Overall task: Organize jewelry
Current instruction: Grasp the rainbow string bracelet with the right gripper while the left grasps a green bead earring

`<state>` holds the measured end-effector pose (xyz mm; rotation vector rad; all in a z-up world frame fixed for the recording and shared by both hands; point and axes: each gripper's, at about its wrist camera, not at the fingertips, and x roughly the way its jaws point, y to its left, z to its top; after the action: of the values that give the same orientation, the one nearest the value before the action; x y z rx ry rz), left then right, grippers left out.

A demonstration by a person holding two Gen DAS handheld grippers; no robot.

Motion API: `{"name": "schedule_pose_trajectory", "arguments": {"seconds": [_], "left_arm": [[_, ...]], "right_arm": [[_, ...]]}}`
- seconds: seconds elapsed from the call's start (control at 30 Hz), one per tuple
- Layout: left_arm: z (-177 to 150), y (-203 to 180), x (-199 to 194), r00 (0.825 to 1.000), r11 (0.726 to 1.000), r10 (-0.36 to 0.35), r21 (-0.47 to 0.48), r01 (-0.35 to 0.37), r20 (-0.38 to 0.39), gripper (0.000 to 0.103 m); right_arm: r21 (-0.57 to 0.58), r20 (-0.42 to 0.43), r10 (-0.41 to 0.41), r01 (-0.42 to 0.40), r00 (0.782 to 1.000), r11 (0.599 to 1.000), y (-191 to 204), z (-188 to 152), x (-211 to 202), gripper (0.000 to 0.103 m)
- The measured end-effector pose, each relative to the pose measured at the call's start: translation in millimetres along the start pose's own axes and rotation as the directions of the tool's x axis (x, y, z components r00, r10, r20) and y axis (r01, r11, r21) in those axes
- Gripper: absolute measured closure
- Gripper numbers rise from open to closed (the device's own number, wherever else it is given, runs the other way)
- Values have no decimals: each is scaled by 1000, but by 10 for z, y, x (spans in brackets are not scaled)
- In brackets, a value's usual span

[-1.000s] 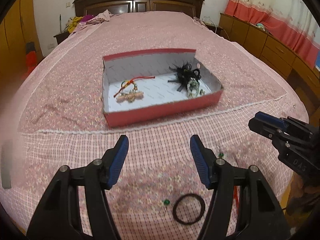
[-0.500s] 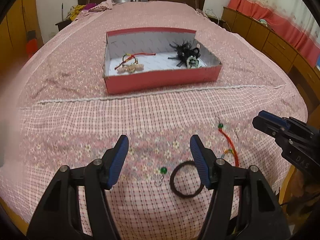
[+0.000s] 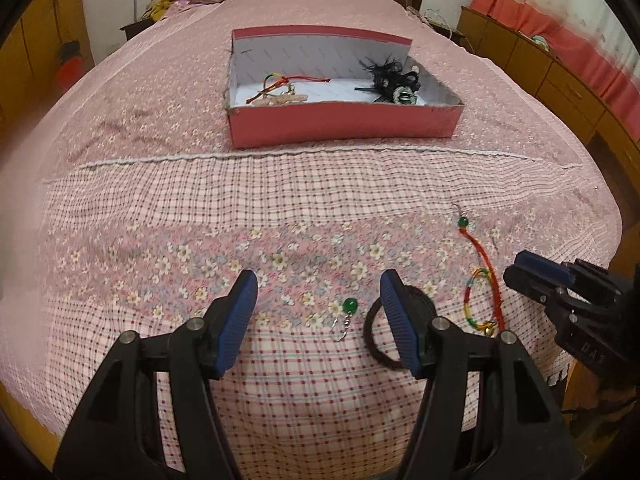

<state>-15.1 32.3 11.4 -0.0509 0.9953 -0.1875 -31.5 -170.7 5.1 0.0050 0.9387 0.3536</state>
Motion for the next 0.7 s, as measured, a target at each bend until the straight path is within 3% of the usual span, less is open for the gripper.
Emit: {"name": "schedule_pose_trajectory", "arguments": {"seconds": [0.43, 0.5, 0.7], "left_arm": [[-105, 68, 114, 999, 1000, 4, -13, -5, -35, 50], [-120, 55, 127, 999, 1000, 3, -8, -3, -38, 52], [-153, 1, 167, 999, 1000, -7, 11, 7, -45, 65]], "right_arm": [[-40, -57, -5, 3, 998, 999, 72, -128, 248, 76], [-40, -54, -21, 19, 998, 999, 75, -139, 268, 91], [-15, -25, -41, 41, 999, 999, -3, -133, 237, 96]]}}
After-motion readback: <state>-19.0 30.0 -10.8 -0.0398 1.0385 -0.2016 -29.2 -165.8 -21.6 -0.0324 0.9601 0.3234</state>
